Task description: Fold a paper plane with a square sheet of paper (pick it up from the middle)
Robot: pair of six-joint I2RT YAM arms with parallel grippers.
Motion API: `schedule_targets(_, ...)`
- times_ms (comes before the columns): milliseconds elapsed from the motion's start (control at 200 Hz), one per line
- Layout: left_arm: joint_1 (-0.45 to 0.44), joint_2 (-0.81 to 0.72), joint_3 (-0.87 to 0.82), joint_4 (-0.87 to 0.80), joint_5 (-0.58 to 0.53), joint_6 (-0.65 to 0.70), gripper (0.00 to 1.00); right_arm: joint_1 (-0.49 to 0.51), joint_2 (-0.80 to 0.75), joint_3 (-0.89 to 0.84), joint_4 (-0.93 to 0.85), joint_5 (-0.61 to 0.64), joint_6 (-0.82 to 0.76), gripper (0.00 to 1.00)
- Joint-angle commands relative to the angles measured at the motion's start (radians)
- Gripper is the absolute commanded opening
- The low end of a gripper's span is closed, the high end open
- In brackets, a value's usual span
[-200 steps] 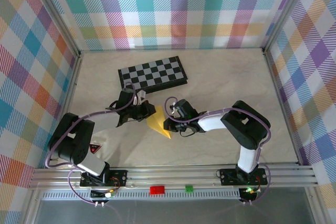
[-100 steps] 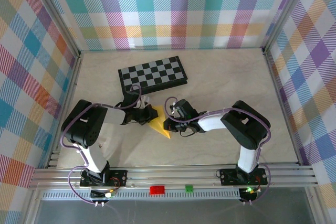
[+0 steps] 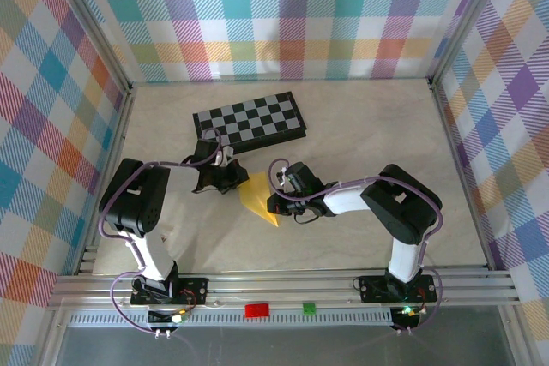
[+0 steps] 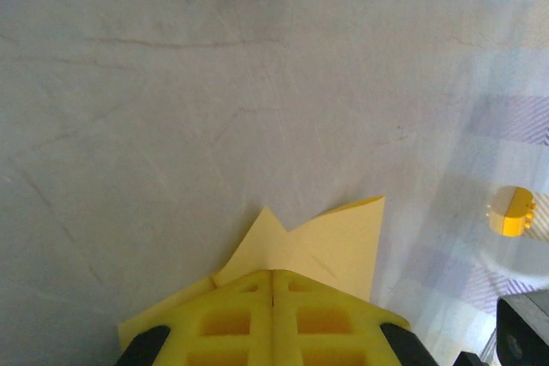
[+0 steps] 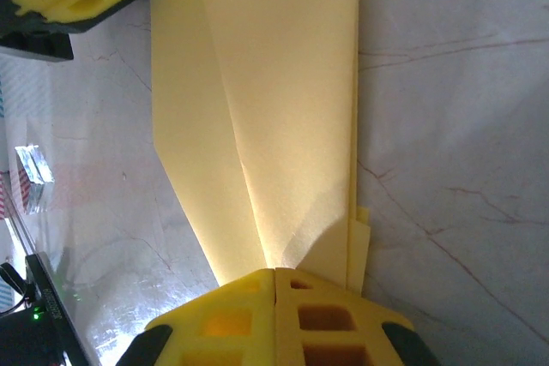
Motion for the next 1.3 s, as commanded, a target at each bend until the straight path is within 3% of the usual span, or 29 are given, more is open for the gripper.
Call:
schedule_targets(0, 0.041, 0.02, 0.044, -0.057, -0.121, 0.017, 0.0, 0.006, 0.057, -0.045, -0.244, 0.009, -0.049, 0.0)
schedule_targets(320, 0.048, 0.013, 0.058, -0.081, -0.124, 0.009, 0.0, 0.005, 0.056, -0.042, -0.275, 0.003, -0.083, 0.0)
schedule_targets(590, 0.04, -0.163, -0.05, -0.078, -0.115, -0.019, 0.02, 0.005, 0.021, -0.03, -0.351, 0.014, -0.136, 0.0)
schedule_targets(790, -0.061, -0.258, -0.161, 0.052, -0.024, -0.05, 0.02, 0.005, 0.032, -0.018, -0.346, 0.007, -0.135, 0.0)
schedule_targets(1025, -0.181, -0.149, -0.12, 0.082, 0.049, 0.014, 0.03, 0.005, 0.044, -0.016, -0.336, 0.006, -0.125, 0.0)
schedule_targets(1140, -0.162, -0.077, -0.111, 0.071, 0.003, 0.032, 0.02, 0.005, 0.049, -0.019, -0.335, 0.006, -0.124, 0.0)
schedule_targets(1295, -0.08, -0.006, -0.098, 0.079, 0.024, 0.043, 0.02, 0.005, 0.053, -0.027, -0.328, 0.006, -0.121, 0.0)
